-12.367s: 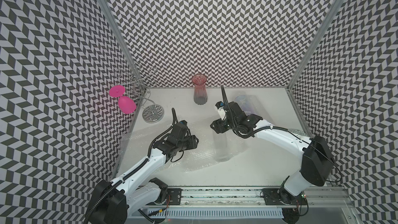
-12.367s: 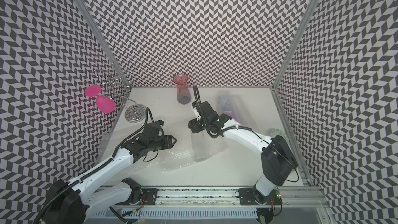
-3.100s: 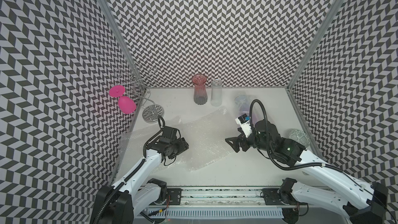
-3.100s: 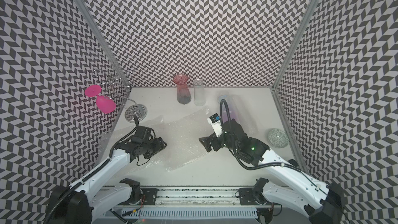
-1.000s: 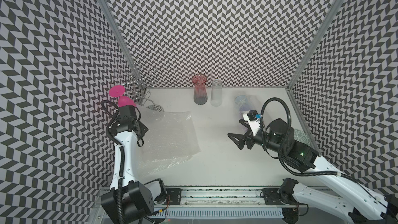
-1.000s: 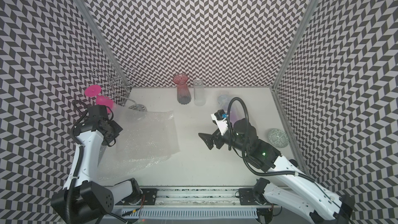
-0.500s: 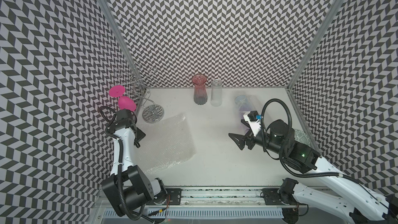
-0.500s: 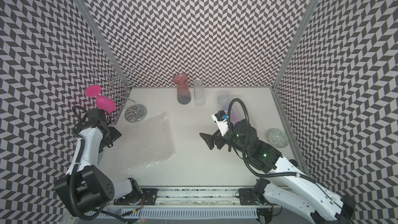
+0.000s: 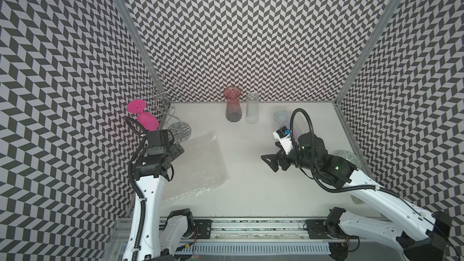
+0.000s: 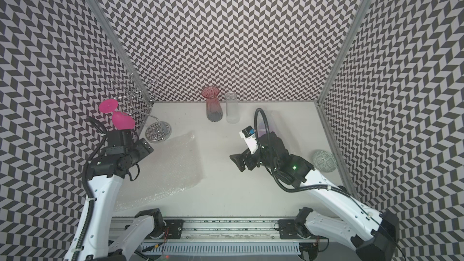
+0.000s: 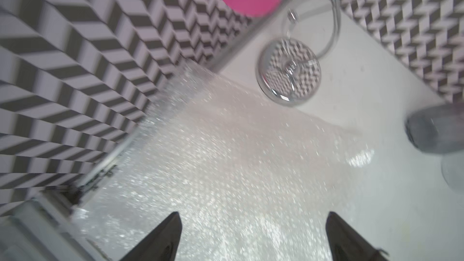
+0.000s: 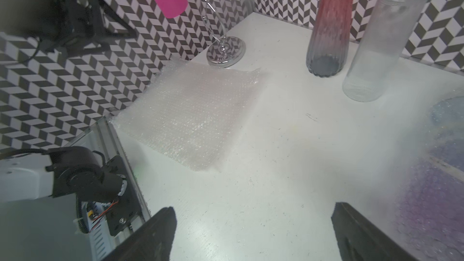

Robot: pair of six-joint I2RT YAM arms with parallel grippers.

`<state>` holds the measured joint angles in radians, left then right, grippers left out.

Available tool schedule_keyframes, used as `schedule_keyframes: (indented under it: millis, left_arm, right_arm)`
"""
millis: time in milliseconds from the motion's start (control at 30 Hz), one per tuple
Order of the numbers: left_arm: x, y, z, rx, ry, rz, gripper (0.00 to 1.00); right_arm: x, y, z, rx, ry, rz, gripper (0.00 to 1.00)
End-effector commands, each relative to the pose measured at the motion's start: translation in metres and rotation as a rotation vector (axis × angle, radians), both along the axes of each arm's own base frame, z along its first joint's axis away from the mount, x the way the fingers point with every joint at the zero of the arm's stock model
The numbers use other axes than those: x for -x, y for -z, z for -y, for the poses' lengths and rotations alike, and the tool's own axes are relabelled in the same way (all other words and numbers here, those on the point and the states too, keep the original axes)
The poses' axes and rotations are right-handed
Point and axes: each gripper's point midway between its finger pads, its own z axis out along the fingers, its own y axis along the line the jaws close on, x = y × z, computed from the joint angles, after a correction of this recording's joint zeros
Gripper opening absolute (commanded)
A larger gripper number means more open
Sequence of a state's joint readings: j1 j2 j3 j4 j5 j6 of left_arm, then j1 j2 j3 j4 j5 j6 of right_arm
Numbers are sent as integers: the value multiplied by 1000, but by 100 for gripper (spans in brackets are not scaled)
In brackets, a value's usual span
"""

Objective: Unwrap the vase from the bubble wrap
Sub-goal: Place the bubble wrap at the center of the board, then move the bubble wrap to the center of the board.

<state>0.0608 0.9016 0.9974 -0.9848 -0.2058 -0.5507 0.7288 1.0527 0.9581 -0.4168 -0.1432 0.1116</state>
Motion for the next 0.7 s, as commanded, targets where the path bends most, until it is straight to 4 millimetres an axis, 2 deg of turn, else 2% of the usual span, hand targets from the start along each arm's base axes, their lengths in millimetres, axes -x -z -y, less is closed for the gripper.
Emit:
schedule_keyframes:
  millis: [0, 67, 133, 233, 300, 367, 433, 533, 667]
  left_arm:
    - [-1, 21, 55, 143, 135, 11, 90]
    - [-6, 32, 89, 186, 246, 14, 90]
    - [-14, 43, 133, 242, 402, 15, 90]
    - [-19, 58, 211, 298, 686, 20, 90]
    - [-18, 58, 259, 324, 854, 43, 90]
    - [-14, 59, 290, 350, 963, 47, 91]
    - [-13, 65, 305, 383, 1010, 43, 90]
    - [-6, 76, 319, 465, 1069, 46, 90]
    - [-1, 89, 330, 507, 1117, 16, 90]
  right_arm:
    - [-22, -1, 11, -23, 58, -47, 99]
    - [-38, 11, 20, 7, 101, -88, 99]
    - [-57, 23, 31, 41, 152, -130, 99]
    - [-86, 39, 49, 74, 224, -199, 99]
    - [-103, 49, 58, 110, 262, -231, 99]
    - [-118, 62, 66, 156, 305, -263, 99]
    - [-131, 81, 75, 219, 342, -293, 99]
    - [-148, 106, 99, 331, 423, -385, 99]
    - [-167, 104, 125, 370, 510, -380, 98]
